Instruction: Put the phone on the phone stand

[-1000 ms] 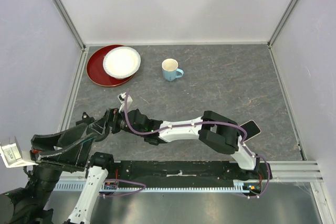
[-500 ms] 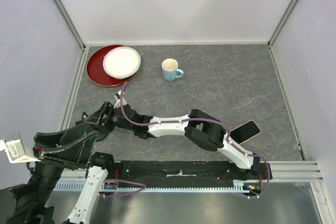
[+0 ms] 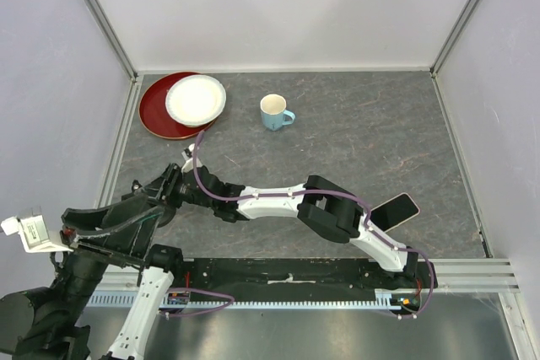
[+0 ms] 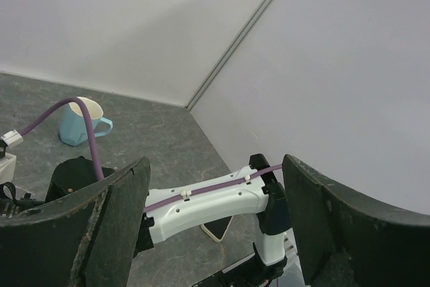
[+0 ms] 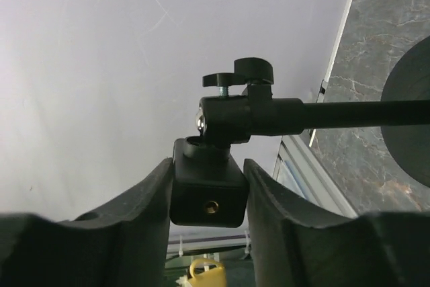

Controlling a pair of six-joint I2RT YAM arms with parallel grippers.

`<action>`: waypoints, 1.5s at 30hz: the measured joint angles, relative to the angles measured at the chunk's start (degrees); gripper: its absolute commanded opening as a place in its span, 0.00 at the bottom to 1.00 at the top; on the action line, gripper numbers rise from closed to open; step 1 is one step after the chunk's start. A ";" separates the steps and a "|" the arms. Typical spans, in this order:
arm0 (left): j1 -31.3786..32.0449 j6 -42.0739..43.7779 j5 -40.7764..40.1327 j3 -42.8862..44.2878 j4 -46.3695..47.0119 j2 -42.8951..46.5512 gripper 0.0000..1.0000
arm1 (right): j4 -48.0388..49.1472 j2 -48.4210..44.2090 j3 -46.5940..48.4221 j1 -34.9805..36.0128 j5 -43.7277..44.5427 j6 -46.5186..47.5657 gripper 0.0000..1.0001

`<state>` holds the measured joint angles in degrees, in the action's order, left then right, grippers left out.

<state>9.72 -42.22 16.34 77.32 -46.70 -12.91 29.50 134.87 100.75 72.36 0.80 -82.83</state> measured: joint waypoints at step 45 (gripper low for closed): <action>0.02 -8.66 10.05 -20.06 4.85 -0.02 0.79 | 22.88 -52.94 -75.41 -33.31 -12.85 -1.31 0.08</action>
<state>9.74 -50.87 26.39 57.25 -41.85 -12.93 52.38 81.93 25.34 39.05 -12.05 -84.14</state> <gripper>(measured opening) 0.797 0.478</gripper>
